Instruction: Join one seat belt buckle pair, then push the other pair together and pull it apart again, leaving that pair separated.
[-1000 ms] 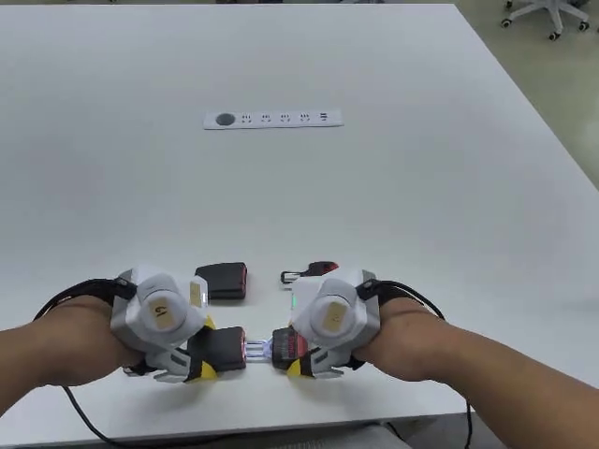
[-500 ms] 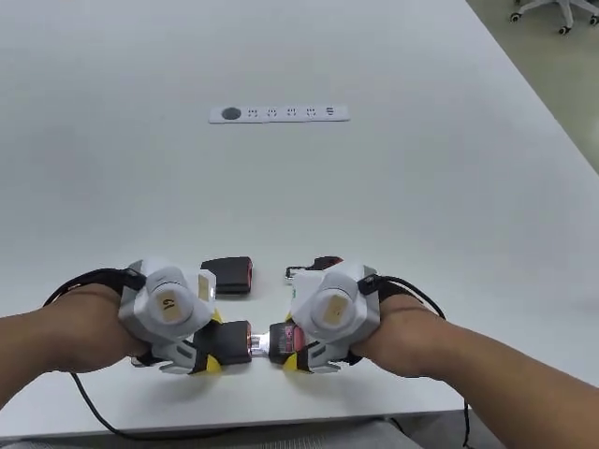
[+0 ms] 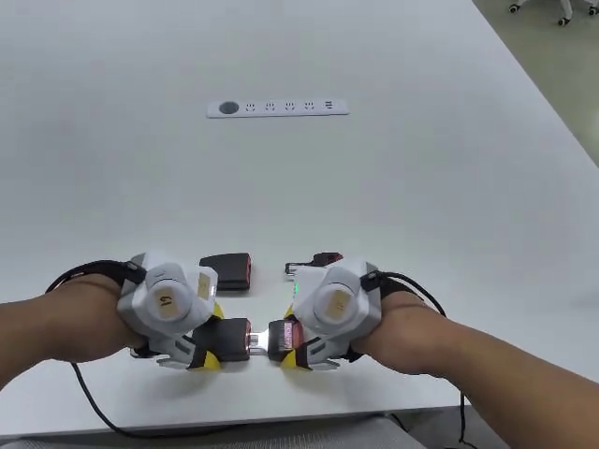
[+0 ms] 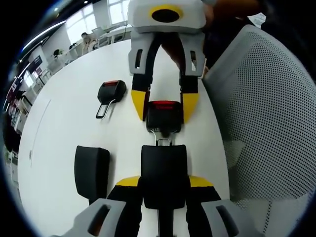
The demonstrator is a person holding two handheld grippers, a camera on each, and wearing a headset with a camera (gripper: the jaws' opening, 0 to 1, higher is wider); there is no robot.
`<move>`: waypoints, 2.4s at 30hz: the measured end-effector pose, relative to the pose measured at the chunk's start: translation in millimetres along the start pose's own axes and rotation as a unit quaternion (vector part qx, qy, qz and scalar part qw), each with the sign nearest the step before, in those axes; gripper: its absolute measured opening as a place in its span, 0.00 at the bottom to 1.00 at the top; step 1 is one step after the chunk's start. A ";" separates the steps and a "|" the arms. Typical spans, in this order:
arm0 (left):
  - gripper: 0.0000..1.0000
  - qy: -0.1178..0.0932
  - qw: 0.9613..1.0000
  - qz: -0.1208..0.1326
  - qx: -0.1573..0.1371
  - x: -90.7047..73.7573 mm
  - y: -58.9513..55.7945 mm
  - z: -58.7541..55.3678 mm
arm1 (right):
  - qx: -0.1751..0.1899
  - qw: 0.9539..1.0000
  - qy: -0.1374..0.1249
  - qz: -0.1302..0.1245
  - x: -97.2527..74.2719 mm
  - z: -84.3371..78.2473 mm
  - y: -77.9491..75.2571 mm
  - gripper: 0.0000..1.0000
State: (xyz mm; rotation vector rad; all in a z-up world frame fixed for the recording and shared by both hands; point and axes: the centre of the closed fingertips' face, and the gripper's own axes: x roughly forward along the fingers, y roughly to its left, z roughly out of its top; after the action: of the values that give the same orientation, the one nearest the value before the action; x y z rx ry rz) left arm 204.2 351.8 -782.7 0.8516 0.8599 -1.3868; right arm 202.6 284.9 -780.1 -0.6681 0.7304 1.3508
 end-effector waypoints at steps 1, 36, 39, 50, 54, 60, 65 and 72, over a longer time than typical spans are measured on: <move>0.34 0.000 1.000 0.000 0.000 0.3 0.2 -0.1 | 0.001 1.000 0.001 0.000 0.4 0.6 0.6 0.32; 0.33 -0.012 1.000 0.003 -0.007 -0.8 -0.7 1.0 | 0.000 1.000 -0.002 -0.015 10.5 14.6 1.3 0.31; 0.33 -0.016 1.000 0.005 -0.010 -1.7 -1.2 0.9 | -0.002 1.000 -0.001 -0.016 10.2 15.5 2.1 0.31; 0.32 -0.016 1.000 0.005 -0.008 -1.6 -0.6 0.4 | -0.004 1.000 0.004 -0.016 11.4 16.6 1.1 0.31; 0.32 -0.014 1.000 0.005 -0.007 -1.0 -0.6 -0.3 | -0.006 1.000 0.008 -0.015 12.2 16.5 0.4 0.31; 0.32 -0.021 1.000 0.011 -0.015 -1.4 -1.0 0.4 | -0.010 1.000 0.014 -0.012 13.9 15.4 -0.6 0.31; 0.32 -0.018 1.000 0.013 -0.016 -1.5 -2.4 1.8 | -0.008 1.000 0.017 -0.012 14.7 15.5 0.5 0.31; 0.32 -0.016 1.000 0.012 -0.016 -2.8 -3.8 2.0 | -0.007 1.000 0.018 -0.011 16.3 17.0 0.4 0.31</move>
State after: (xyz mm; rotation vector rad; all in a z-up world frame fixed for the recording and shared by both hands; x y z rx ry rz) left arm 200.4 351.2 -779.3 0.8101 0.8423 -1.3582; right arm 204.8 308.3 -782.5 -0.7122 0.7410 1.3270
